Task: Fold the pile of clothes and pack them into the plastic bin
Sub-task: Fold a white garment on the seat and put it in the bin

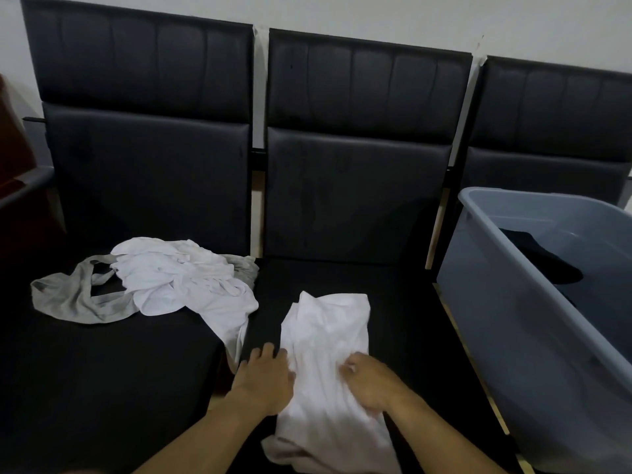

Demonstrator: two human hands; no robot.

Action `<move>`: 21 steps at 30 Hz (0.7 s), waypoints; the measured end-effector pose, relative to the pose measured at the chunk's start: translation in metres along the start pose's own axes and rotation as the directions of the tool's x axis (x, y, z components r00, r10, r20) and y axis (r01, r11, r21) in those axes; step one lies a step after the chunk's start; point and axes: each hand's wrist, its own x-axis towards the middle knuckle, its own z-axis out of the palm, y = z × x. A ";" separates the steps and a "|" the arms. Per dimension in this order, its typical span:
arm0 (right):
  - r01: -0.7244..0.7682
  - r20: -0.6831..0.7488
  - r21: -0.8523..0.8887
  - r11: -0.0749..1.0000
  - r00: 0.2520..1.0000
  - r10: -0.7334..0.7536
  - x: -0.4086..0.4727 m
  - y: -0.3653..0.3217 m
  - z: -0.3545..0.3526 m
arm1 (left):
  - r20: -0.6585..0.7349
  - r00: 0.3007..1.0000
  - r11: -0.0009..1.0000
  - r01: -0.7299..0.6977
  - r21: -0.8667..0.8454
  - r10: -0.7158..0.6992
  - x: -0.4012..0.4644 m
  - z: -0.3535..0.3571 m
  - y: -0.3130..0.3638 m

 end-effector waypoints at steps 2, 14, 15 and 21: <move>-0.107 -0.162 -0.039 0.993 0.982 0.100 0.005 0.006 -0.007 | -0.099 0.984 0.986 0.141 -0.089 -0.150 0.006 0.004 0.003; -0.221 -0.061 0.151 0.964 0.971 0.232 0.010 0.020 0.010 | 0.012 0.976 0.887 0.203 -0.414 -0.218 0.023 0.010 0.029; -0.203 -0.065 0.192 0.960 0.973 0.219 0.009 0.021 0.009 | 0.023 0.978 0.865 0.194 -0.463 -0.207 0.024 0.009 0.027; 0.078 -0.356 0.478 0.875 0.928 0.112 0.001 0.020 -0.001 | -0.143 0.969 0.614 0.010 -0.789 -0.199 0.019 -0.003 0.026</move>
